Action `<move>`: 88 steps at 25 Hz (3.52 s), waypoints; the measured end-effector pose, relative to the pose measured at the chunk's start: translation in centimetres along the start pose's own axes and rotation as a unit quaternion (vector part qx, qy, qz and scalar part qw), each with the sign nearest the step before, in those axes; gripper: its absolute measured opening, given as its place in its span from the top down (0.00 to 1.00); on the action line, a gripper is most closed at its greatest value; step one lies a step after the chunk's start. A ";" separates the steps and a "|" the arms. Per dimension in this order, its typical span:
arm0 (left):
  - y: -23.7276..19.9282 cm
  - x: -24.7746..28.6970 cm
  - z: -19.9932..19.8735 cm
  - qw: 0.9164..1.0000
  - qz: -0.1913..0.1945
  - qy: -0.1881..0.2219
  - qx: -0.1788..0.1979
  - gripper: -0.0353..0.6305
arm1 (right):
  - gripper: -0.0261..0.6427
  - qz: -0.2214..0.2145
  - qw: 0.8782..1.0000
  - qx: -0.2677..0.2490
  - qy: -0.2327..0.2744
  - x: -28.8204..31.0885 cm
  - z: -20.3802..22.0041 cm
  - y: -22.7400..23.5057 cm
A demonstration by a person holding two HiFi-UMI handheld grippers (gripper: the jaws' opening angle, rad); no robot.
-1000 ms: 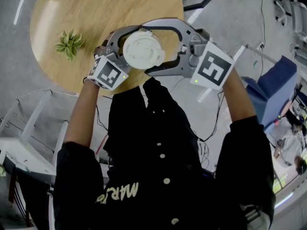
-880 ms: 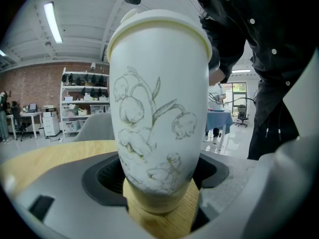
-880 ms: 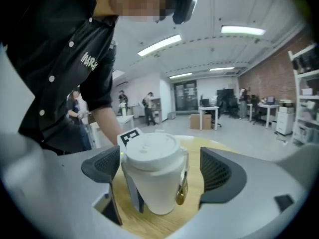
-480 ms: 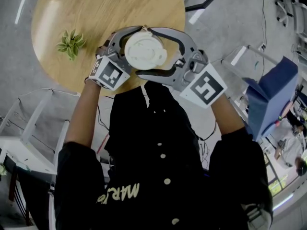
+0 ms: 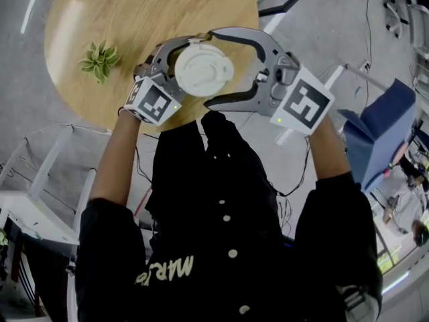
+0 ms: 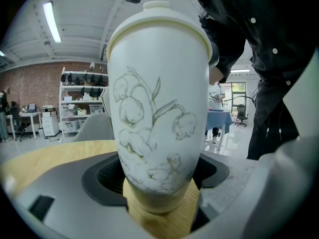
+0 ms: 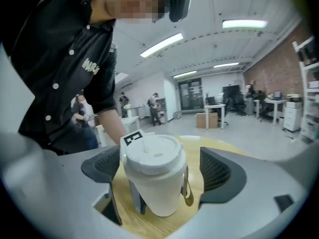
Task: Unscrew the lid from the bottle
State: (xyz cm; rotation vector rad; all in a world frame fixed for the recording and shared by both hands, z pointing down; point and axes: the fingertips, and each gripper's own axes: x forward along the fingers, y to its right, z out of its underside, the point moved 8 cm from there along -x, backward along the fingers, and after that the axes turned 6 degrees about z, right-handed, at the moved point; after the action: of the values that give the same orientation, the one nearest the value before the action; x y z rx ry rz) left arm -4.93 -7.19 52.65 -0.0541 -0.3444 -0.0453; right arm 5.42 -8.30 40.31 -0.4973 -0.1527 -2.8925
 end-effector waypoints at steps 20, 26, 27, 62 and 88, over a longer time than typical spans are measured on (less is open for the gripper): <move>0.0 0.1 -0.5 1.000 0.005 -0.001 0.003 0.38 | 0.26 -0.095 0.994 -0.058 0.008 2.1 -0.5 0.2; -0.1 0.1 -0.5 1.000 0.007 0.002 0.007 0.38 | 0.26 -0.052 0.997 -0.058 0.008 2.0 -0.8 -0.4; 0.0 0.0 -0.4 1.000 0.008 0.001 0.009 0.38 | 0.27 -0.052 0.997 -0.063 0.009 2.1 -0.8 -0.5; -0.2 0.1 -0.3 1.000 0.006 0.002 0.001 0.38 | 0.26 -0.037 0.997 -0.063 0.004 2.3 -0.2 -0.3; 3.5 -9.5 -5.8 0.986 -0.142 -0.071 -0.048 0.35 | 0.26 0.172 0.965 0.070 0.186 -10.2 -14.4 -1.6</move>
State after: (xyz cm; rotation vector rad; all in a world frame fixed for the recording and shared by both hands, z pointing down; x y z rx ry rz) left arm -11.75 -3.73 43.83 -0.1030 -0.4908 -0.3418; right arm 9.86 -6.88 23.26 0.0477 -0.1890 -2.5520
